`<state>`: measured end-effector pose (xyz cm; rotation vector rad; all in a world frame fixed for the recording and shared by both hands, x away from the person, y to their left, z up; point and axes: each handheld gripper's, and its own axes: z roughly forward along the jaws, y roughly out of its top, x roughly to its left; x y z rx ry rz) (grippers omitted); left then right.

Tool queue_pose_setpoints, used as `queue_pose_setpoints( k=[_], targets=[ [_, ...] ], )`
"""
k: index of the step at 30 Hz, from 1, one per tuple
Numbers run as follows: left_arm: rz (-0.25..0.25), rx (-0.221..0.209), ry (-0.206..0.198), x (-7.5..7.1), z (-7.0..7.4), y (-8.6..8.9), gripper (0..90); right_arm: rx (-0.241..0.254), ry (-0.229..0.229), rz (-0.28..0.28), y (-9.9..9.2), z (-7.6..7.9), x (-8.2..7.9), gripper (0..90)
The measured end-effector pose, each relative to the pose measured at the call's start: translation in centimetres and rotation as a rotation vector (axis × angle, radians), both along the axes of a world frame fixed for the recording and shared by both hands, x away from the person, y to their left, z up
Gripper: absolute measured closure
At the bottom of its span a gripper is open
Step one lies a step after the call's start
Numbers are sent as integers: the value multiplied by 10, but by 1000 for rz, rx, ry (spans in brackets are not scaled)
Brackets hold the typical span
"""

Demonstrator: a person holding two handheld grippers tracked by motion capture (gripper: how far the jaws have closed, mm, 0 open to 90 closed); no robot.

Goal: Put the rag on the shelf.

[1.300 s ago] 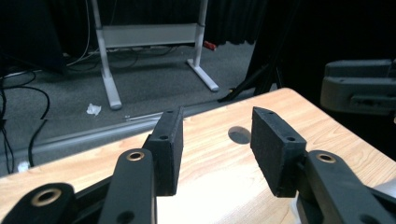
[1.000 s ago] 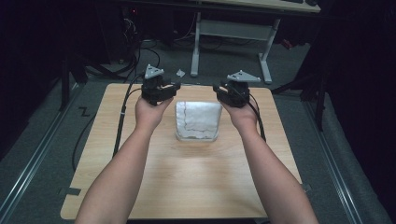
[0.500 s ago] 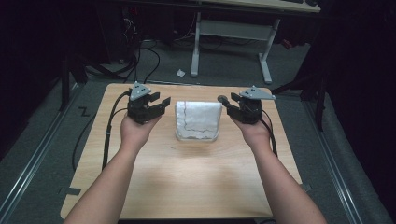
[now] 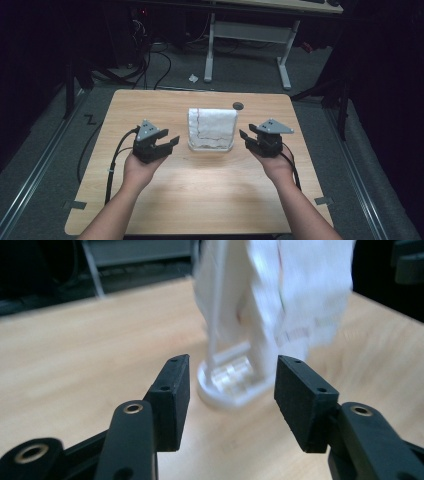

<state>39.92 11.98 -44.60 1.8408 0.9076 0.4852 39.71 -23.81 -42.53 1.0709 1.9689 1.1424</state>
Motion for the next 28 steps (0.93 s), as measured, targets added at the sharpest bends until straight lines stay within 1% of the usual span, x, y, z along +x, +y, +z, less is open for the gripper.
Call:
queue_pose_setpoints(
  k=[1,2,3,7,8,10,12,13,14,15,16,17,18,19,20,21,22,23,24,26,28],
  targets=[
    [-5,3,6,-3,-5,0,485,-6,-1,2,0,-6,-3,563],
    [-12,10,18,-8,-13,0,483,-11,9,1,1,-10,-5,560],
    [-19,15,30,-11,-18,0,481,-16,16,4,1,-18,-9,558],
    [-49,39,87,-26,-44,0,480,-11,54,13,4,-40,-20,552],
    [-58,42,106,-30,-51,1,479,-16,60,17,6,-46,-23,550],
    [-70,54,123,-38,-60,1,478,-29,72,23,9,-57,-31,548],
    [-83,63,128,-46,-68,3,474,-40,87,32,13,-66,-37,545],
    [-83,59,125,-51,-73,4,474,-41,94,37,15,-70,-41,540],
    [-78,45,116,-57,-80,6,473,-48,101,42,17,-75,-44,531],
    [-78,45,116,-57,-80,6,476,-48,101,42,17,-75,-44,531],
    [-57,39,115,-67,-89,13,501,-40,95,35,19,-85,-58,527],
    [-57,35,133,-66,-88,14,500,-19,83,27,17,-90,-64,543],
    [-66,0,129,-67,-83,16,479,-2,86,24,16,-94,-70,550],
    [-65,-27,115,-67,-80,19,467,-5,126,41,15,-97,-73,526],
    [-58,-33,121,-66,-80,22,466,-36,119,44,15,-97,-76,530],
    [-52,-36,131,-65,-80,23,467,-51,102,39,13,-98,-79,537],
    [-48,-42,146,-63,-81,24,469,-49,109,39,12,-99,-79,536],
    [-49,-48,154,-62,-82,24,469,-35,130,35,11,-100,-79,535],
    [-49,-50,156,-60,-83,25,469,-28,138,36,10,-100,-77,534],
    [-47,-52,157,-59,-84,25,467,-41,130,35,12,-100,-75,534],
    [-46,-50,168,-59,-84,24,459,-44,130,40,13,-101,-73,532]
  ],
)
